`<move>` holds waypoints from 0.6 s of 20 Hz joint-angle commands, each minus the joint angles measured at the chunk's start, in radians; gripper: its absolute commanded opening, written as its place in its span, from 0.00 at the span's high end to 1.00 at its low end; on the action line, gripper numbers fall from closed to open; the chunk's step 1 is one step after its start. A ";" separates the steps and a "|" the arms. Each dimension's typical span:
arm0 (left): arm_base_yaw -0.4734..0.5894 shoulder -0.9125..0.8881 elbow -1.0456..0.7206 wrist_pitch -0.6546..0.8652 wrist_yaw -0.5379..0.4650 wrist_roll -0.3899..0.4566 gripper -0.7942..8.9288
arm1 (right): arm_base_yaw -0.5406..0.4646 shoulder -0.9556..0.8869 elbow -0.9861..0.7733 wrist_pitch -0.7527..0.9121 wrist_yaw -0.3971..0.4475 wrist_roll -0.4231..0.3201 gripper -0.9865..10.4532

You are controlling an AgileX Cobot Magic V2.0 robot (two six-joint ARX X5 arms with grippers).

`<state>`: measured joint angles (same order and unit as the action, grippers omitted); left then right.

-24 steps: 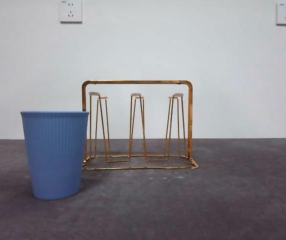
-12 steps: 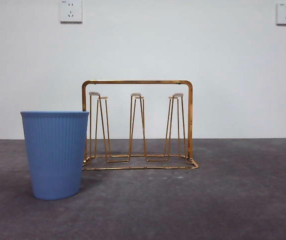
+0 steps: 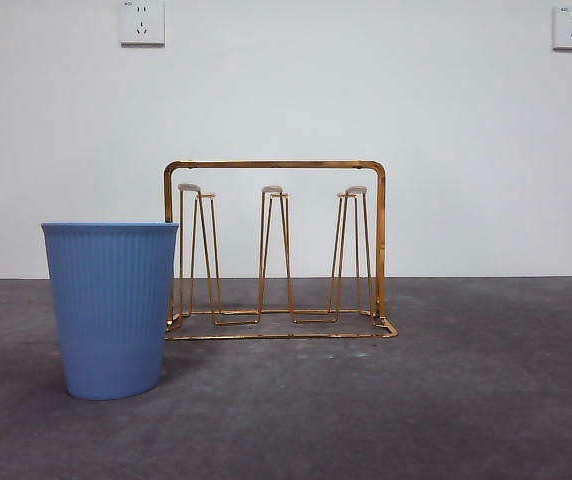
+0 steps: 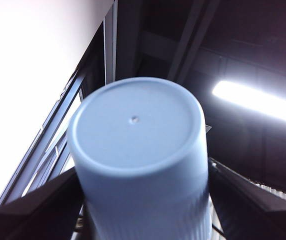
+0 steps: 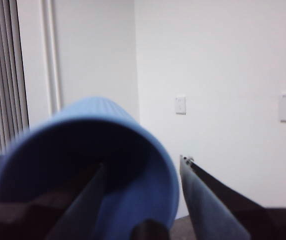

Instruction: Pick up cup 1,put cup 1 in the cup rack,pick up cup 2,put cup 2 in the cup rack

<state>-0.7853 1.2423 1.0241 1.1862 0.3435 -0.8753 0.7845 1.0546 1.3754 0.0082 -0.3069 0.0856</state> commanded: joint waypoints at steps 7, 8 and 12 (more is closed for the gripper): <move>0.026 0.001 0.001 -0.027 0.034 0.013 0.92 | 0.000 -0.161 -0.004 -0.267 0.145 -0.098 0.69; 0.028 0.000 0.001 -0.054 0.043 0.017 0.92 | 0.000 -0.182 -0.004 -0.319 0.177 -0.114 0.69; 0.032 -0.004 0.001 -0.223 0.063 0.098 0.92 | 0.000 -0.263 -0.004 -0.492 0.286 -0.162 0.69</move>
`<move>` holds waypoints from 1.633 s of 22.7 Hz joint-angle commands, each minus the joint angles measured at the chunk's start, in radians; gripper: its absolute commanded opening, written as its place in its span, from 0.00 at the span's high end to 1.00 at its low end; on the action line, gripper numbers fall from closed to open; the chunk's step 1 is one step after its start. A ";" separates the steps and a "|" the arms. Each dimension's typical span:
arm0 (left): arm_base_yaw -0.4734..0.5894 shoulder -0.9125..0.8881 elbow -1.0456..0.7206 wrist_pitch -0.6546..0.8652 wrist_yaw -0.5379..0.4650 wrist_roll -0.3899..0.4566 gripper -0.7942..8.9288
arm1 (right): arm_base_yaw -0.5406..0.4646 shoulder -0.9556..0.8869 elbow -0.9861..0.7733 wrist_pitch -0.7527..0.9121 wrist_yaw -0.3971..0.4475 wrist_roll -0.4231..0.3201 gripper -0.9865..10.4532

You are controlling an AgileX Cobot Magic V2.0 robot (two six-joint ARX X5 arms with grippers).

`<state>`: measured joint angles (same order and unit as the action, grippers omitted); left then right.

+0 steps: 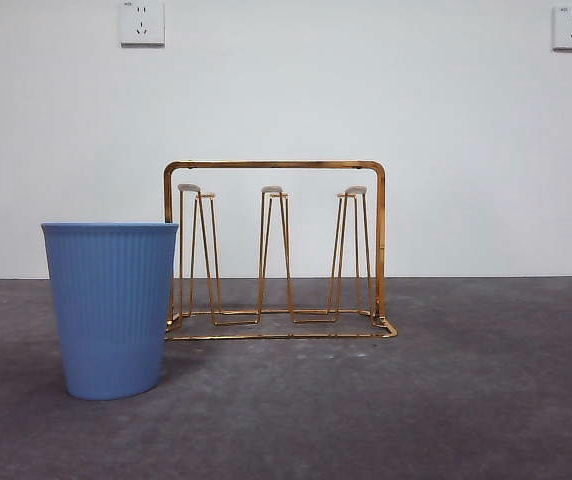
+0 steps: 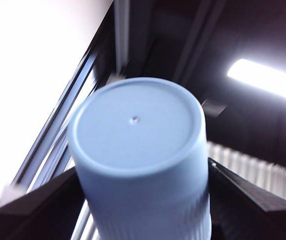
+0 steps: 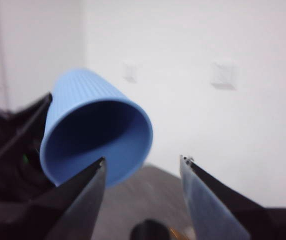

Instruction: Pick up cup 1,put cup 1 in the cup rack,pick up cup 2,put cup 2 in the cup rack

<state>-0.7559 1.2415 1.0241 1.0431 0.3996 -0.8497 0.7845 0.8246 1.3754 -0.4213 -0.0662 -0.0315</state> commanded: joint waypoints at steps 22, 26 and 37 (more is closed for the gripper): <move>-0.129 0.111 0.055 -0.839 -0.507 0.620 0.92 | 0.001 -0.206 -0.004 -0.395 0.251 -0.067 0.69; -0.129 0.190 0.145 -0.924 -0.560 0.677 0.92 | 0.001 -0.206 -0.004 -0.398 0.268 -0.067 0.69; -0.117 0.346 0.270 -1.007 -0.637 0.732 0.92 | 0.001 -0.206 -0.004 -0.426 0.299 -0.076 0.69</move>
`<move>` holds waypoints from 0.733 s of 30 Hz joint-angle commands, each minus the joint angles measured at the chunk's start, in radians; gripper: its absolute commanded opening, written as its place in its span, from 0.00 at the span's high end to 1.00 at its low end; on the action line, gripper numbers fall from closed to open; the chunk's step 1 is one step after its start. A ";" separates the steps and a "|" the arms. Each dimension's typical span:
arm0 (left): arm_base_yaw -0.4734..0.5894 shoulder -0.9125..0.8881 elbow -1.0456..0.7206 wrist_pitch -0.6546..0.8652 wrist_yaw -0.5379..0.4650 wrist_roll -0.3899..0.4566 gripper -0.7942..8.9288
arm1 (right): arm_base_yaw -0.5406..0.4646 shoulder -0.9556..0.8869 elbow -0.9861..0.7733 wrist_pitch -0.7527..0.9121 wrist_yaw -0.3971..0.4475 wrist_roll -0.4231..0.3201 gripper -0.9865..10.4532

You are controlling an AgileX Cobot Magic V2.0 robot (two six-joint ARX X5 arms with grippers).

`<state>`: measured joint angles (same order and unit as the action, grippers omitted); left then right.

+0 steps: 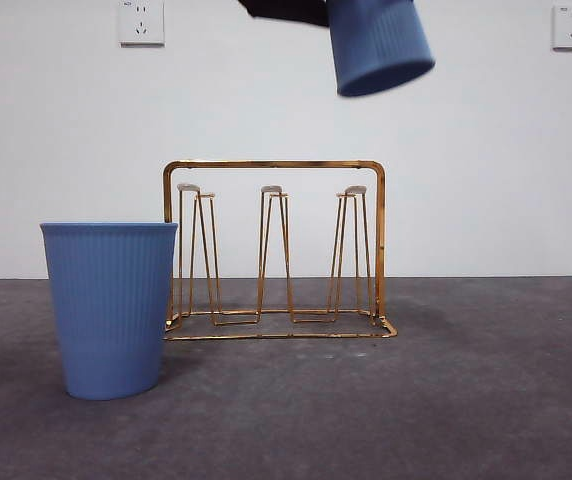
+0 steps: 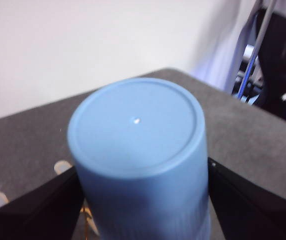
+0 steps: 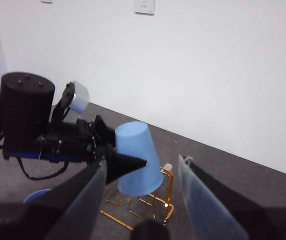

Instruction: Pick up cup 1,put cup 1 in the cup rack,pick up cup 2,put cup 2 in the cup rack

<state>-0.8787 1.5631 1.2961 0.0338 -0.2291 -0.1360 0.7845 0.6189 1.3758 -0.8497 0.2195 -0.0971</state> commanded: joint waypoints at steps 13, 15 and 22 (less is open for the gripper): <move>0.050 0.125 -0.002 0.044 -0.034 0.019 0.92 | 0.001 0.000 -0.004 -0.027 0.017 -0.012 0.69; 0.055 0.135 -0.002 0.068 -0.033 0.021 0.92 | 0.001 0.000 -0.004 -0.030 0.017 -0.012 0.69; 0.069 0.161 -0.002 0.084 -0.032 0.032 0.92 | 0.001 0.000 -0.004 -0.040 0.017 -0.011 0.69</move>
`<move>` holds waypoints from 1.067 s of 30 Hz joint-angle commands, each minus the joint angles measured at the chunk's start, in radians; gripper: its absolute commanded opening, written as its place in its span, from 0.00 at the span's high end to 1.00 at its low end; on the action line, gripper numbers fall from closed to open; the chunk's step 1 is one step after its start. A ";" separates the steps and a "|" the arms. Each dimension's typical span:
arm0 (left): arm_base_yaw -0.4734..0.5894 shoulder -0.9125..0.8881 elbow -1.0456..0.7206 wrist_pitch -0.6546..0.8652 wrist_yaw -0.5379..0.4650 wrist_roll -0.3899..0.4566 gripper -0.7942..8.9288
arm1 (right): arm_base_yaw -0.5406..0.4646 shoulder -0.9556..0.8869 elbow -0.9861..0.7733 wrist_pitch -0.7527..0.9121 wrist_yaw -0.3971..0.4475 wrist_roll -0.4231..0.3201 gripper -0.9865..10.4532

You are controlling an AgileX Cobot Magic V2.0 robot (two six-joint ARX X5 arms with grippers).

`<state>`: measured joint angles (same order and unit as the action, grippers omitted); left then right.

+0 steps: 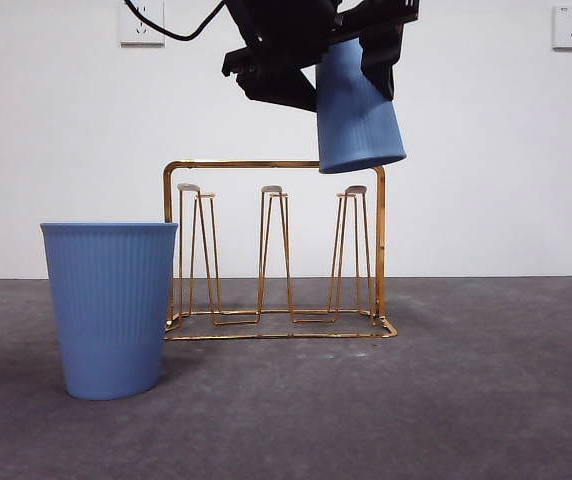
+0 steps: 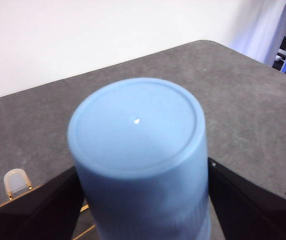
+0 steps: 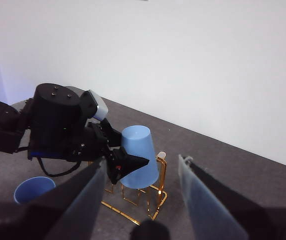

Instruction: Pick up cup 1,put cup 1 in the cup rack,pick up cup 2,put cup 2 in the cup rack

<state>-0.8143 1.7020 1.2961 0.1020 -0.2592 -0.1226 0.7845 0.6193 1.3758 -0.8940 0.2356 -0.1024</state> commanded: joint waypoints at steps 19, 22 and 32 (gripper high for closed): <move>0.020 0.143 -0.002 0.021 0.003 0.019 0.92 | 0.001 -0.001 -0.005 0.002 0.001 -0.003 0.69; 0.023 0.161 -0.002 0.019 0.003 0.019 0.92 | 0.001 -0.001 -0.005 0.002 0.000 -0.003 0.69; 0.021 0.216 -0.002 0.015 0.003 -0.008 0.92 | 0.001 -0.001 -0.006 -0.007 0.000 -0.003 0.69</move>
<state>-0.7944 1.9034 1.2961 0.1123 -0.2546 -0.1234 0.7853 0.6193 1.3758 -0.9012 0.2356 -0.1020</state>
